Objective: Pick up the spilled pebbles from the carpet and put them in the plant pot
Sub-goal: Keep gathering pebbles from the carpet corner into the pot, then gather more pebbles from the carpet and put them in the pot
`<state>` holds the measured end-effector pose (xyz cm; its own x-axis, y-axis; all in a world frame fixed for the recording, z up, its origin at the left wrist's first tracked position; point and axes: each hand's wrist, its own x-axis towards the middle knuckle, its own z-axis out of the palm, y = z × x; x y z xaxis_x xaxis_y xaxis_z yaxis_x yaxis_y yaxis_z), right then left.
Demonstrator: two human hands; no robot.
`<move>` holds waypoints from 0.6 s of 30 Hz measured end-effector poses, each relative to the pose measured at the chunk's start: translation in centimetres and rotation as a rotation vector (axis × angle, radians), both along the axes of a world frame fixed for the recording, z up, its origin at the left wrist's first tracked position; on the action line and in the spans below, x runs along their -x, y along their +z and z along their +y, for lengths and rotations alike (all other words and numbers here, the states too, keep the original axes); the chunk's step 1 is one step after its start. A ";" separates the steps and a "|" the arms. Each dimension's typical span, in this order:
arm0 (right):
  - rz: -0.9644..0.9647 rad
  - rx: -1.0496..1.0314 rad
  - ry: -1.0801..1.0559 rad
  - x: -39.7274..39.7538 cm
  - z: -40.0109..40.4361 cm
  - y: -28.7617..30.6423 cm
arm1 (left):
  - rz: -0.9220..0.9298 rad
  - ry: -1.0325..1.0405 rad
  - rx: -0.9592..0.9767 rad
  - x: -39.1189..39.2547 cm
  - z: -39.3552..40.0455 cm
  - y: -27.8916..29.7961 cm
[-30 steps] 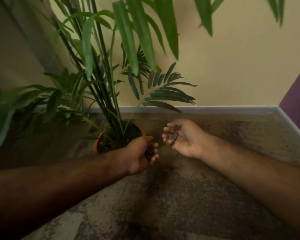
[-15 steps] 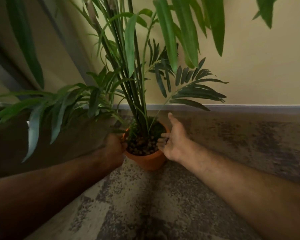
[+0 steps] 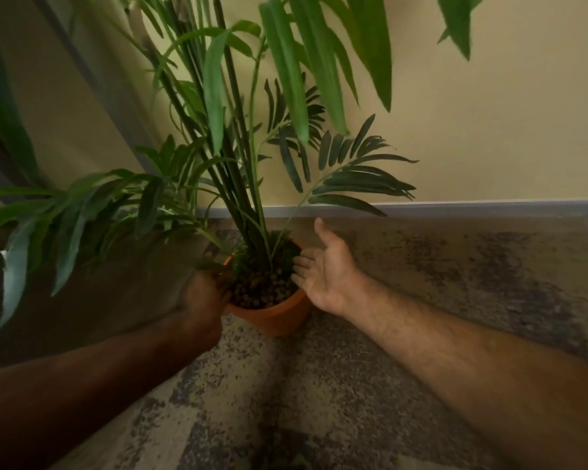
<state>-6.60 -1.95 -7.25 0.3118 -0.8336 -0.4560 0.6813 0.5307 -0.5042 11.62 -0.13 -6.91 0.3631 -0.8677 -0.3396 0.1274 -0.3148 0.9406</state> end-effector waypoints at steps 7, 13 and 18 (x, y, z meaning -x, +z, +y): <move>0.121 -0.009 -0.067 5.1 0.3 -1.6 | -0.519 -0.066 0.057 3.7 0.8 -1.1; 0.385 -0.018 -0.081 10.4 1.7 -1.8 | -0.580 -0.201 0.148 10.6 1.2 -1.7; 0.786 0.045 -0.078 14.4 3.5 -2.1 | -0.629 -0.386 0.233 15.6 1.0 -2.6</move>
